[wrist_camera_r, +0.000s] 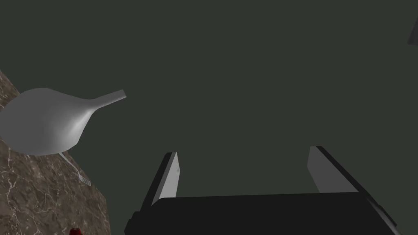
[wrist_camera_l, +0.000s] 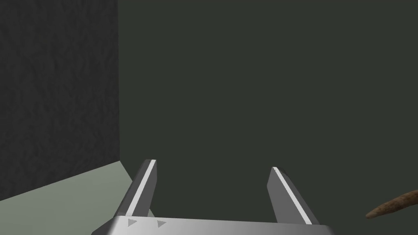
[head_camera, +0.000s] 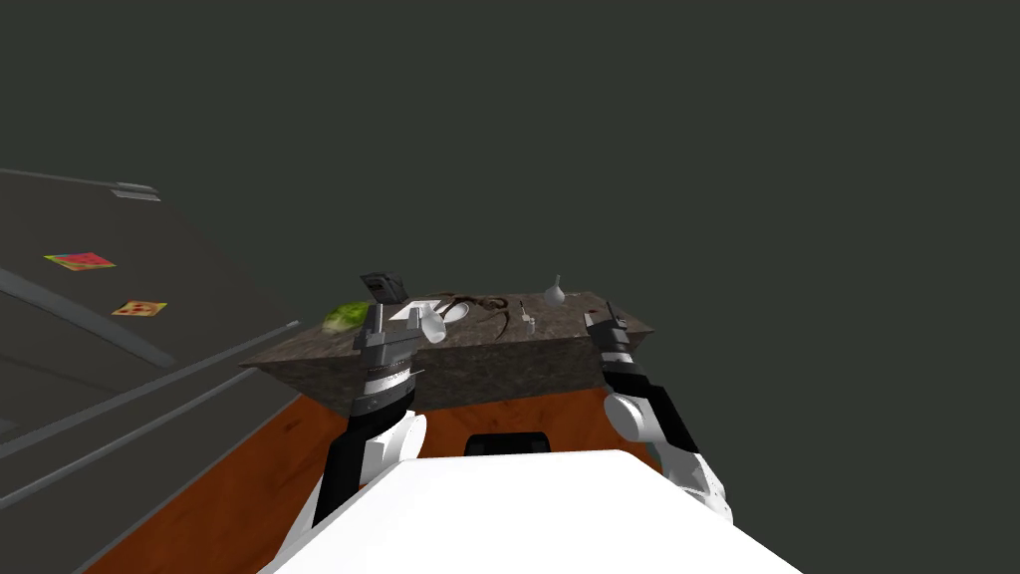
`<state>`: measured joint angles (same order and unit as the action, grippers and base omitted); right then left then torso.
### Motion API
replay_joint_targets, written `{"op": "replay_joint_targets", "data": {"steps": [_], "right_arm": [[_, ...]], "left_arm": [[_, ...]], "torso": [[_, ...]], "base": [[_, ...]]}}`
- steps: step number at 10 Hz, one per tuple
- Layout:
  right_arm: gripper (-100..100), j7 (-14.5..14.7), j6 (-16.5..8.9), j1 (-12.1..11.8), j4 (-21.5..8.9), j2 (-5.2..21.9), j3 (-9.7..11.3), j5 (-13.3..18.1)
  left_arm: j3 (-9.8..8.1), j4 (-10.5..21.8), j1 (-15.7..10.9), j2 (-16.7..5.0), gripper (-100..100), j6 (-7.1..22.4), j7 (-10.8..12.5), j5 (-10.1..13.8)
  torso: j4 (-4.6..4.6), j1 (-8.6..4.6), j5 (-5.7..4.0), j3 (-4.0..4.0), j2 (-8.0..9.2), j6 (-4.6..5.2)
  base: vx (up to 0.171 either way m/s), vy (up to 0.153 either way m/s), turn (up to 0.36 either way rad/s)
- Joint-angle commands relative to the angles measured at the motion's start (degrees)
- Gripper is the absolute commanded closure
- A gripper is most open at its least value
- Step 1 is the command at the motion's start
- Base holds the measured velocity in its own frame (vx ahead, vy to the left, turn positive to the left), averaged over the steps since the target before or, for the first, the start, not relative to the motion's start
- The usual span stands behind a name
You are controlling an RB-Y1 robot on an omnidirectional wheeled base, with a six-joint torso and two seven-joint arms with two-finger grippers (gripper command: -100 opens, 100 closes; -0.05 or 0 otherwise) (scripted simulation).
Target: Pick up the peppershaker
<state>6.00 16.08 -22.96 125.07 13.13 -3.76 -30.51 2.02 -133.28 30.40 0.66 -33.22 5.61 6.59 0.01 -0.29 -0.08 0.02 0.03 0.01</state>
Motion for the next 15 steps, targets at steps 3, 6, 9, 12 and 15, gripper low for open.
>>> {"op": "replay_joint_targets", "data": {"steps": [3,6,9,12,15], "right_arm": [[-100,0.5,-5.1,0.7,-2.6,0.5,-0.6,-5.9],[-100,0.7,-7.9,0.9,-4.0,0.7,-0.8,-10.3],[-100,1.2,-12.7,1.3,-6.6,0.9,-1.4,-15.5],[-100,1.5,-15.1,1.4,-7.9,0.9,-1.7,-20.2],[-100,2.1,-19.6,1.5,-10.4,1.0,-2.3,-25.3]], "left_arm": [[0.0,0.0,0.0,0.0,0,0.0,0.0,0.0],[0.0,0.0,0.0,0.0,0,0.0,0.0,0.0],[0.0,0.0,0.0,0.0,0,0.0,0.0,0.0],[0.0,0.0,0.0,0.0,0,0.0,0.0,0.0],[0.0,0.0,0.0,0.0,0,0.0,0.0,0.0]], "torso": [[0.01,0.08,0.02,0.01,0.01,0.0],[-0.01,0.03,0.01,-0.01,-0.02,-0.01],[-0.01,0.08,0.02,-0.04,-0.07,0.01],[-0.02,0.11,0.03,-0.04,-0.07,0.0],[-0.02,0.17,0.04,-0.06,-0.12,0.01]], "base": [[-0.027,-0.059,0.078],[-0.019,-0.06,0.06],[-0.01,-0.054,0.073],[-0.008,-0.042,0.06],[0.003,-0.034,0.067]]}}
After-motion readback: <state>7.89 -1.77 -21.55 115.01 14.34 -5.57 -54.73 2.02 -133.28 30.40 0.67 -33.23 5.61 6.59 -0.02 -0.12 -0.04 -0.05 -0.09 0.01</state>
